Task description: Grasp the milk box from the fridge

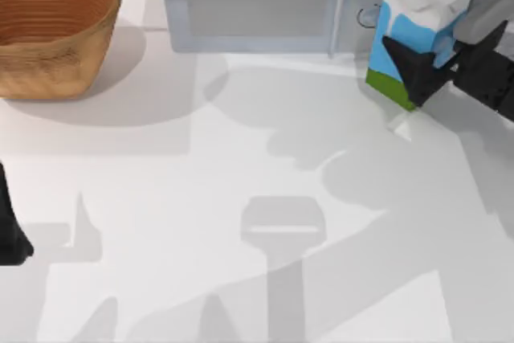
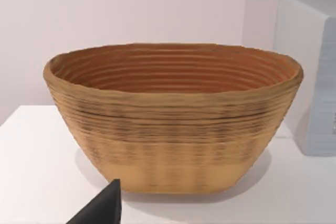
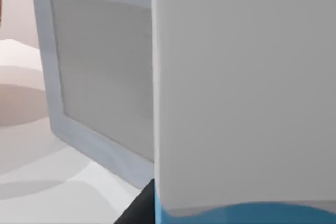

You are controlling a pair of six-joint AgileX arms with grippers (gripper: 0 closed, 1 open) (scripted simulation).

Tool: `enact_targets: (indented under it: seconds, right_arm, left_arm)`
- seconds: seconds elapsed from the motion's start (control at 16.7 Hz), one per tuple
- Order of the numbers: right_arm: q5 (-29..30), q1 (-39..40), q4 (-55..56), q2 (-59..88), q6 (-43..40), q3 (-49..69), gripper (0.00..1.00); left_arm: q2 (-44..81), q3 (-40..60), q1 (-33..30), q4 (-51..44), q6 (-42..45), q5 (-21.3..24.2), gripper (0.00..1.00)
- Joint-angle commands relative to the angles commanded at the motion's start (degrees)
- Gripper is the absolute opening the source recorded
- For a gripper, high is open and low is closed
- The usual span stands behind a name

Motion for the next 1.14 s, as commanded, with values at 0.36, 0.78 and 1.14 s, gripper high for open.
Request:
enact_targets:
  seconds: [0.36, 0.78, 1.14]
  right_arm:
    - [0.00, 0.00, 0.00, 0.00, 0.00, 0.00, 0.45]
    - [0.00, 0.00, 0.00, 0.00, 0.00, 0.00, 0.98]
    - [0.00, 0.00, 0.00, 0.00, 0.00, 0.00, 1.00]
  left_arm:
    - [0.00, 0.00, 0.00, 0.00, 0.00, 0.00, 1.00]
    - [0.00, 0.00, 0.00, 0.00, 0.00, 0.00, 1.00]
    - [0.00, 0.00, 0.00, 0.00, 0.00, 0.00, 1.00]
